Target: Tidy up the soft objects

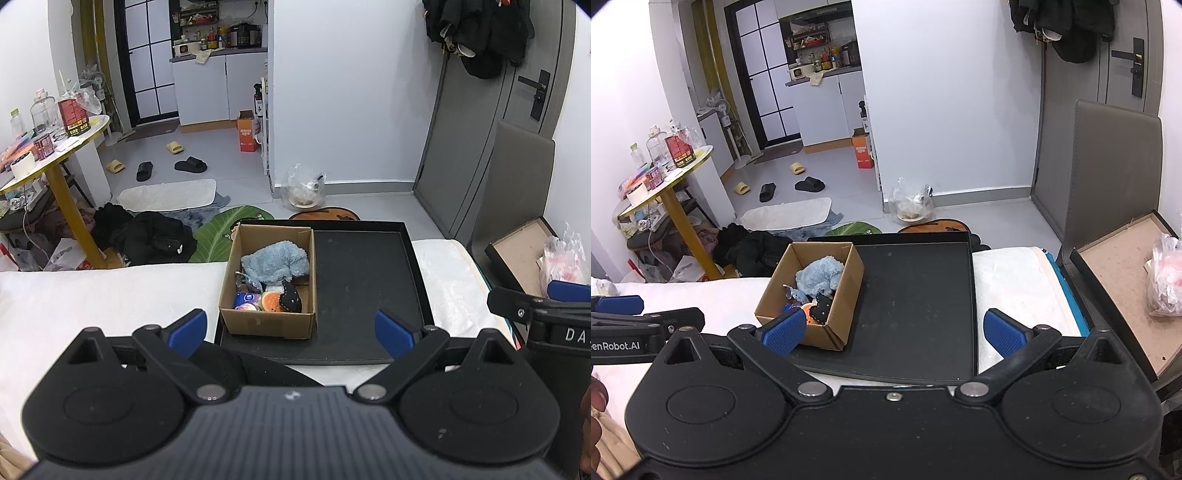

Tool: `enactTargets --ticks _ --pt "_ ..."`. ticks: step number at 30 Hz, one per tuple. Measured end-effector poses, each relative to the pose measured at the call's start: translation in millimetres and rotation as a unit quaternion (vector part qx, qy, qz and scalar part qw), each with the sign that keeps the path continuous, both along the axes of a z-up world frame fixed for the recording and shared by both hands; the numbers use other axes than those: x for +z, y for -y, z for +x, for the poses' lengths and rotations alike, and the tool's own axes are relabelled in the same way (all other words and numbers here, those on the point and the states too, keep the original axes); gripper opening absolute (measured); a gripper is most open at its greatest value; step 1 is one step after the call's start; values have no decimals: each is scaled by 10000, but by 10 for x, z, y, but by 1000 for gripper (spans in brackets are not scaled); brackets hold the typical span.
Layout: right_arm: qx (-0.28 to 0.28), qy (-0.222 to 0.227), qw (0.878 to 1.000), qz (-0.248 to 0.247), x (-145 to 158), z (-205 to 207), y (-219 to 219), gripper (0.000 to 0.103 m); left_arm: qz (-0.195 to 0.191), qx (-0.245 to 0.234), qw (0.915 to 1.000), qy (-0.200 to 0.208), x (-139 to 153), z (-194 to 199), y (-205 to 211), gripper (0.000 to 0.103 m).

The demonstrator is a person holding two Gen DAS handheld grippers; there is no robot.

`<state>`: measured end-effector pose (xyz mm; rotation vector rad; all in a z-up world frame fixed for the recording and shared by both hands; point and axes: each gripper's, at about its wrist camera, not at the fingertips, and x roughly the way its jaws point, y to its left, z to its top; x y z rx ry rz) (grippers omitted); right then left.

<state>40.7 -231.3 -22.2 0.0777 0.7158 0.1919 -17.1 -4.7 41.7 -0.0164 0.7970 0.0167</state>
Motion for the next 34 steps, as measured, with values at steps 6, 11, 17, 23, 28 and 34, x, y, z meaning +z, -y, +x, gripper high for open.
enactTargets --ticks 6,11,17,23,28,34 --pt "-8 0 10000 -19 -10 -2 -2 103 0 6 10000 -5 0 1 3 97" --pt "-28 -7 10000 -28 -19 -4 -5 103 -4 16 10000 -19 -19 -8 3 97" --pt "-26 -10 10000 -27 -18 -3 -4 103 -10 13 10000 -29 -30 -6 8 97" --pt "-26 -27 10000 -51 -42 -6 11 103 -5 -5 10000 -28 -42 -3 18 97" --pt "-25 -31 10000 -58 -42 -2 8 103 25 -9 10000 -18 -54 -4 38 97" --pt "-24 -65 10000 -69 -53 -4 0 103 4 -103 9999 -14 -41 3 57 97"
